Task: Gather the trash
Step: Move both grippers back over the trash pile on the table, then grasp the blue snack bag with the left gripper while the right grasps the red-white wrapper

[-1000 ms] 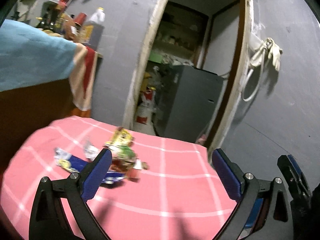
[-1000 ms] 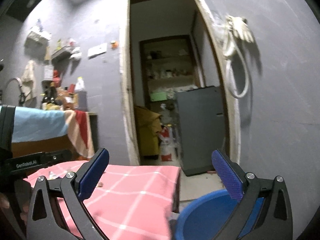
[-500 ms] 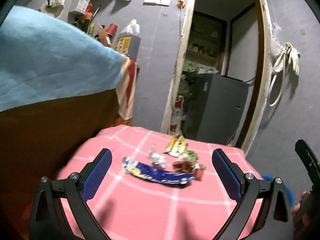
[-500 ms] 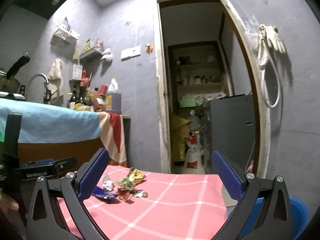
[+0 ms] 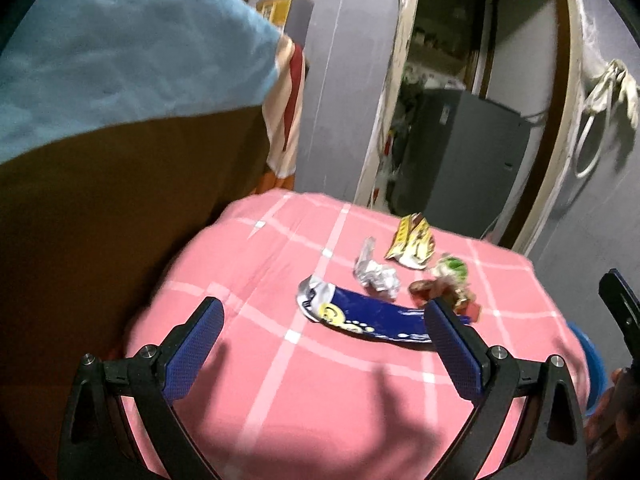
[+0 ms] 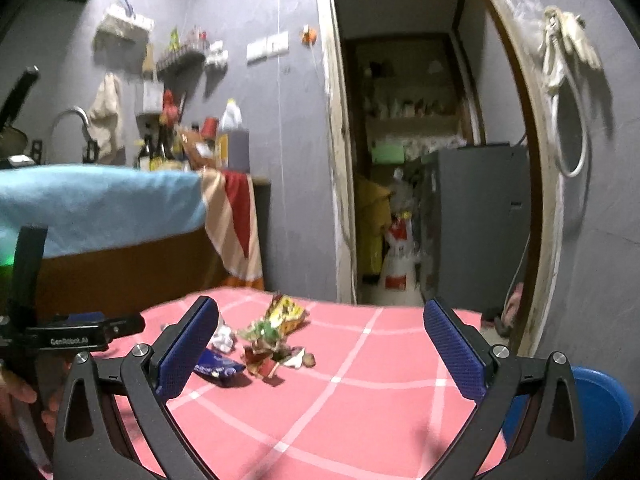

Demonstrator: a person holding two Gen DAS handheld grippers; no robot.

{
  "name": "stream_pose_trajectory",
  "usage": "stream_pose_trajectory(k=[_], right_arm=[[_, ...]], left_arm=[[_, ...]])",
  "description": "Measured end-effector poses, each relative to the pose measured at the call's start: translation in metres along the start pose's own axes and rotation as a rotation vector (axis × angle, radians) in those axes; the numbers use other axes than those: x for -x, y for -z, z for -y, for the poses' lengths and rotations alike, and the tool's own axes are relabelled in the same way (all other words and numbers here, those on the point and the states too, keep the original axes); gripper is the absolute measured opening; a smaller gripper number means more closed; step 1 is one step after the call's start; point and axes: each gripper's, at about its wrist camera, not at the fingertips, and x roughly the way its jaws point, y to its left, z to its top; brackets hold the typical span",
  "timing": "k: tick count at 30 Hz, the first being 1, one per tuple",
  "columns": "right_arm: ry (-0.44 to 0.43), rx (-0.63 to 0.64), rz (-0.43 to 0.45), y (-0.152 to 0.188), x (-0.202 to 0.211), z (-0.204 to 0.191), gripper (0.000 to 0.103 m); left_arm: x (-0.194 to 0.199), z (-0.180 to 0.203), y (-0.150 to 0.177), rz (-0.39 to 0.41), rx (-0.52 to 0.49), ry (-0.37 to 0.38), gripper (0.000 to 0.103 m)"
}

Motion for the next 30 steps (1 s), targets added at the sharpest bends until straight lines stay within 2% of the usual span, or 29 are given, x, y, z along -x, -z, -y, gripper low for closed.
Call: stream_pose_trajectory(k=[8, 10, 13, 15, 19, 21, 23, 27, 30], right_arm=[[-0.052, -0.021, -0.194, 0.003, -0.051, -0.005, 0.103], [-0.062, -0.040, -0.240, 0.004, -0.062, -0.004, 0.098], [-0.070, -0.046, -0.298, 0.006, -0.076, -0.006, 0.088], [-0.077, -0.045, -0.332, 0.009, -0.084, -0.008, 0.085], [-0.091, -0.039, -0.401, 0.015, -0.099, -0.013, 0.079], [-0.094, -0.034, -0.434, 0.018, -0.104, -0.015, 0.076], [-0.099, -0.031, -0.465, 0.020, -0.110, -0.017, 0.074], [-0.117, -0.021, -0.528, 0.025, -0.121, -0.020, 0.061], [-0.132, -0.025, -0.579, 0.029, -0.130, -0.023, 0.046]], left_arm=[[-0.027, -0.012, -0.007, -0.076, 0.008, 0.039, 0.097], [-0.032, -0.014, -0.011, -0.085, 0.010, 0.050, 0.095], [-0.039, -0.015, -0.012, -0.107, 0.008, 0.066, 0.083], [-0.045, -0.016, -0.012, -0.133, 0.009, 0.083, 0.066], [-0.052, -0.014, -0.009, -0.169, -0.003, 0.112, 0.052], [-0.054, -0.013, -0.008, -0.183, -0.008, 0.119, 0.040], [-0.055, -0.013, -0.007, -0.194, -0.008, 0.119, 0.031], [-0.058, -0.015, -0.006, -0.207, 0.003, 0.124, 0.019], [-0.059, -0.015, -0.006, -0.211, 0.008, 0.126, 0.017]])
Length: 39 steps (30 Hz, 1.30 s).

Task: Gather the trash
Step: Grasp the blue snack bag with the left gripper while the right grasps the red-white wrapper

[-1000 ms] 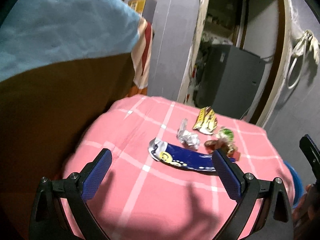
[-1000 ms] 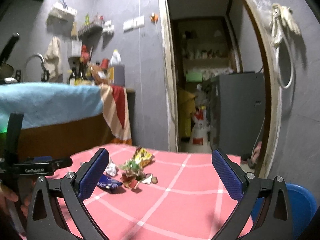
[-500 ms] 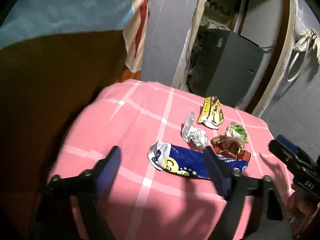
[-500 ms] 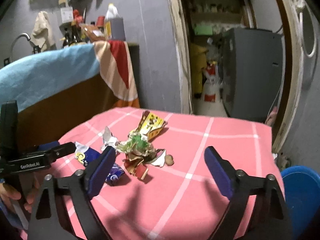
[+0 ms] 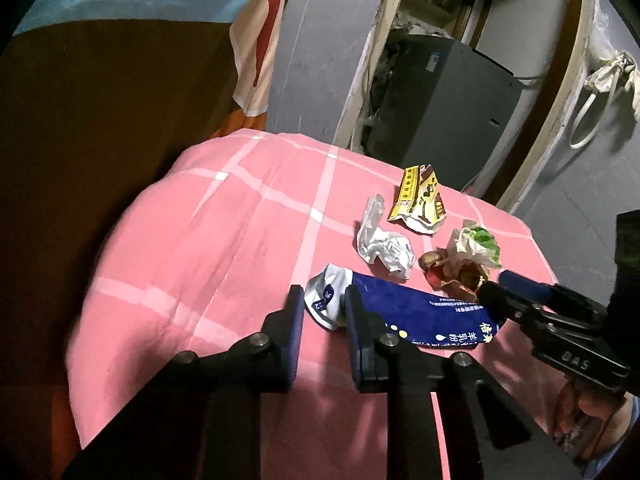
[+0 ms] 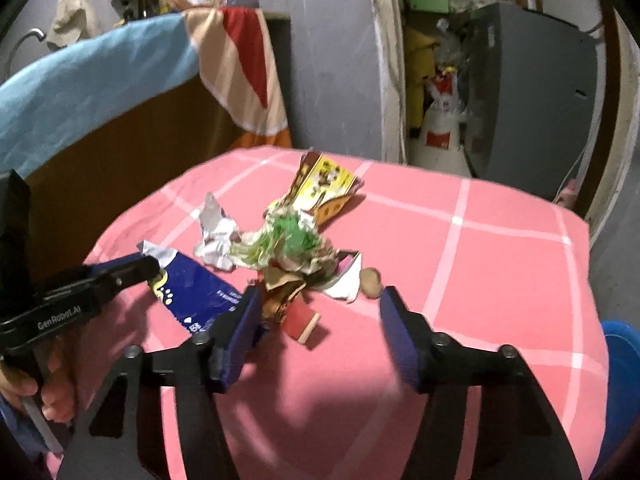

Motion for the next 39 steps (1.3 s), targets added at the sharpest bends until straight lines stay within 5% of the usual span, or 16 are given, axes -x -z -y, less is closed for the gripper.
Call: stream_pose_trajectory(k=[13, 39], right_arm=[[-0.045, -0.009, -0.048, 0.002, -0.011, -0.006, 0.012], [-0.081, -0.068, 0.215, 0.059, 0.086, 0.012, 0.007]], left_arm=[[0.004, 0.003, 0.001, 0.023, -0.009, 0.016, 0.014], [0.066, 0.041, 0.034, 0.156, -0.094, 0.022, 0.012]])
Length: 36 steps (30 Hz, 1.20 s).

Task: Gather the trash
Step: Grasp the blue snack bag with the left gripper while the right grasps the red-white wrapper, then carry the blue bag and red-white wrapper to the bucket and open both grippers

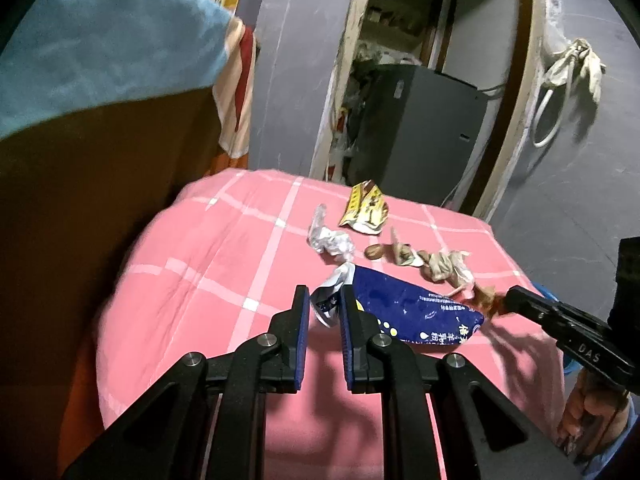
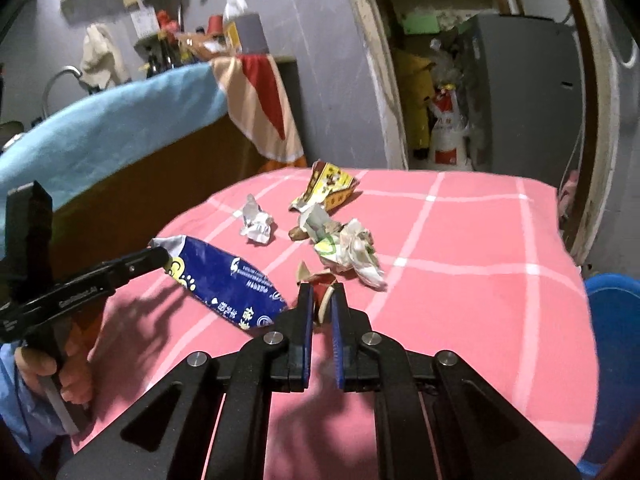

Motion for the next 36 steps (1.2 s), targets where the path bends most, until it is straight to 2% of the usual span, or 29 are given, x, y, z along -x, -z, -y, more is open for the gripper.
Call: stream_pose_trajectory(k=[4, 6, 14, 15, 16, 17, 24, 29, 30, 31, 36], right_arm=[[0.017, 0.015, 0.085, 0.001, 0.023, -0.004, 0.007], [0.031, 0.029, 0.100, 0.001, 0.028, -0.005, 0.007], [0.029, -0.005, 0.015, 0.006, 0.013, 0.008, 0.009], [0.027, -0.001, -0.002, 0.006, 0.008, 0.008, 0.014], [0.026, 0.002, -0.019, 0.007, 0.003, 0.007, 0.027], [0.021, 0.004, -0.032, 0.007, -0.002, 0.006, 0.033], [0.034, 0.051, -0.128, 0.008, -0.029, -0.003, 0.041], [0.082, 0.091, -0.191, 0.008, -0.043, -0.007, 0.040], [0.088, 0.097, -0.191, 0.008, -0.043, -0.008, 0.035], [0.093, 0.101, -0.190, 0.009, -0.043, -0.007, 0.023], [0.079, 0.074, -0.136, 0.008, -0.031, -0.002, 0.021]], left_arm=[[0.013, 0.011, 0.000, 0.043, -0.010, 0.002, 0.012], [0.017, 0.020, -0.001, 0.055, -0.029, -0.013, 0.012], [0.008, 0.023, 0.002, 0.019, -0.054, -0.146, 0.012], [0.006, 0.021, 0.003, 0.017, -0.052, -0.160, 0.012], [0.007, 0.017, 0.005, 0.015, -0.049, -0.167, 0.012], [0.006, 0.013, 0.004, 0.013, -0.040, -0.174, 0.012], [0.004, -0.004, 0.008, 0.014, 0.002, -0.187, 0.012], [0.008, -0.007, 0.009, 0.036, 0.014, -0.184, 0.012], [0.010, -0.007, 0.009, 0.043, 0.013, -0.185, 0.012], [0.012, -0.007, 0.009, 0.054, 0.013, -0.184, 0.011], [0.021, -0.001, 0.005, 0.106, 0.003, -0.173, 0.011]])
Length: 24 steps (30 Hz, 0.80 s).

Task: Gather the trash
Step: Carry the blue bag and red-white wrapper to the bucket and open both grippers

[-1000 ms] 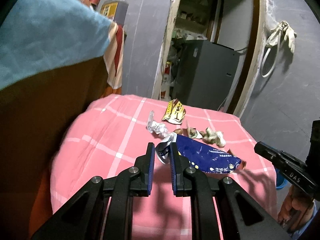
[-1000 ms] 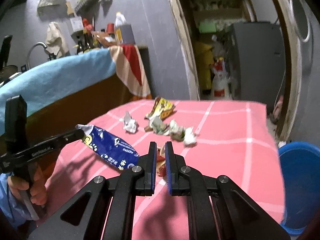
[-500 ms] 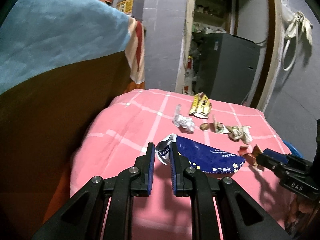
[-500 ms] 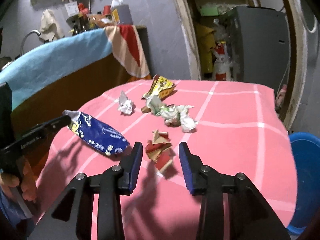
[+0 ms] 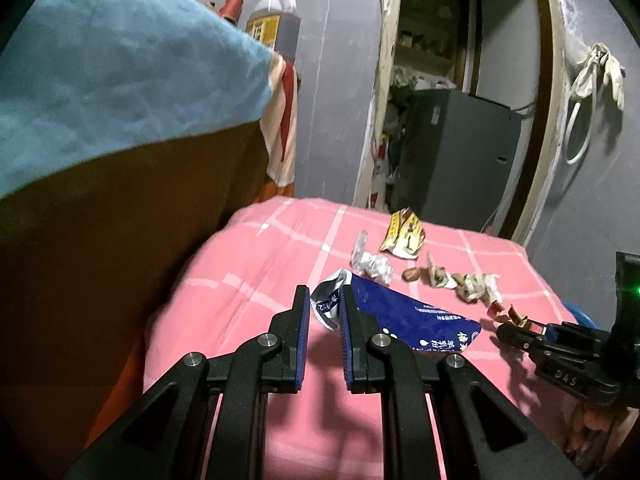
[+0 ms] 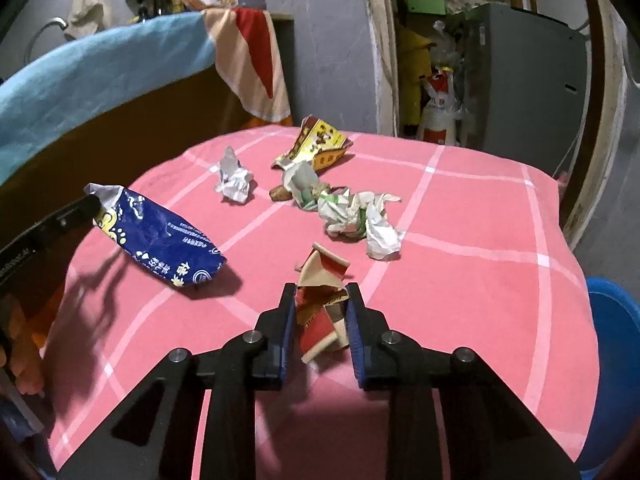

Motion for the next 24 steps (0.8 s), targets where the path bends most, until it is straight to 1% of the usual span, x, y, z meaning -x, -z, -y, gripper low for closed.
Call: stream_pose_trajectory(k=[3, 9, 14, 16, 20, 24], right_arm=[[-0.033, -0.027, 0.088, 0.000, 0.019, 0.004, 0.021], [-0.016, -0.049, 0.290, -0.001, 0.071, 0.012, 0.021], [0.046, -0.050, 0.446, -0.003, 0.119, 0.025, 0.021], [0.077, -0.047, 0.495, -0.004, 0.135, 0.029, 0.022], [0.151, -0.040, 0.577, -0.003, 0.166, 0.040, 0.022], [0.229, -0.045, 0.635, 0.001, 0.186, 0.053, 0.022]], left_arm=[[0.006, 0.008, -0.003, 0.034, -0.005, 0.013, 0.011], [0.018, 0.033, -0.016, 0.117, -0.013, 0.052, 0.011], [0.028, 0.059, -0.028, 0.196, -0.011, 0.107, 0.011], [0.032, 0.071, -0.034, 0.222, -0.011, 0.135, 0.011], [0.041, 0.103, -0.040, 0.270, -0.025, 0.193, 0.011], [0.041, 0.139, -0.042, 0.299, -0.037, 0.257, 0.011]])
